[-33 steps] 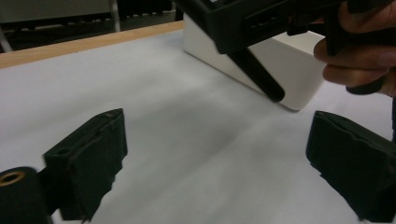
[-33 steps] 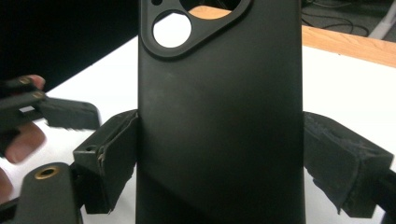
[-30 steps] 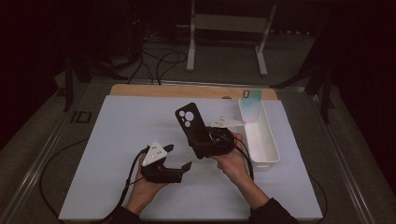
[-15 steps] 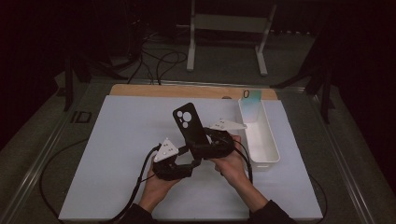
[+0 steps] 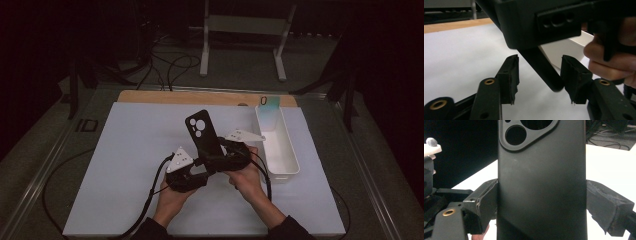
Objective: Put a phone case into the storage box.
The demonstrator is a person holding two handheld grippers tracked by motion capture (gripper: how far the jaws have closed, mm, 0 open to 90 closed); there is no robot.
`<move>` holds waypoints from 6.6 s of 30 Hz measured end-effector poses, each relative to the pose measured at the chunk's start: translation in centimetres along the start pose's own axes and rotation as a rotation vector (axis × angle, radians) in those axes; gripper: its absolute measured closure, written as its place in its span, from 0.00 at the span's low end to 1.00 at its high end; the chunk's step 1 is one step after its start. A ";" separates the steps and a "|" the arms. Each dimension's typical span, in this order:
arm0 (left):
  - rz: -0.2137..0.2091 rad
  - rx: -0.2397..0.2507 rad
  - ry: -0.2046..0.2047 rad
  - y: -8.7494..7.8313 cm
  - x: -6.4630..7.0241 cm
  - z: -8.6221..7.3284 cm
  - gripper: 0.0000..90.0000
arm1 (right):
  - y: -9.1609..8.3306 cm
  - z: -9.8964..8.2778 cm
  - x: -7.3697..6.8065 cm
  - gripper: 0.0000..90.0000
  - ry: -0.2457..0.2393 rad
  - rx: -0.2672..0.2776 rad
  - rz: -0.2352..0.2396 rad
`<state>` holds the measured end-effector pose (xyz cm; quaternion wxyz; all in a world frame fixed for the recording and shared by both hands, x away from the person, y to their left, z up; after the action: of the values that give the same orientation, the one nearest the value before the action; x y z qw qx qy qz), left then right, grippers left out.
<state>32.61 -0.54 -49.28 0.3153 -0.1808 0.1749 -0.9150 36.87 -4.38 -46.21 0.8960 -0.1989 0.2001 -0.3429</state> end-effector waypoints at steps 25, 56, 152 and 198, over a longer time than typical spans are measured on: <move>0.028 0.004 -0.060 -0.1 -1.2 -0.4 0.89 | -0.7 -0.2 -0.5 0.16 -0.027 -0.006 0.061; 0.055 -0.005 -0.026 -0.2 -1.2 -0.8 0.90 | -2.9 3.3 0.0 0.10 -0.058 0.066 0.087; 0.314 -0.044 0.073 -9.7 -10.8 -4.6 0.00 | -3.9 5.6 2.6 0.16 -0.051 0.083 0.027; 0.377 0.020 0.063 -13.7 -12.9 -7.7 0.00 | -4.8 7.4 8.1 0.16 -0.043 0.089 -0.129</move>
<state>31.62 19.46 -52.93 0.4772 -0.1130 0.2063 -0.8467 43.49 -11.72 -39.45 0.8840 -0.1786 0.1522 -0.4044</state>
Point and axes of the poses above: each handheld gripper's, and its own axes: y roughly forward along the jaws, z roughly out of its top, x roughly to its right, the point moved 10 cm from there along y, roughly forward along the jaws, and after that the axes turned 5 degrees about -x, right-handed, at the moved point
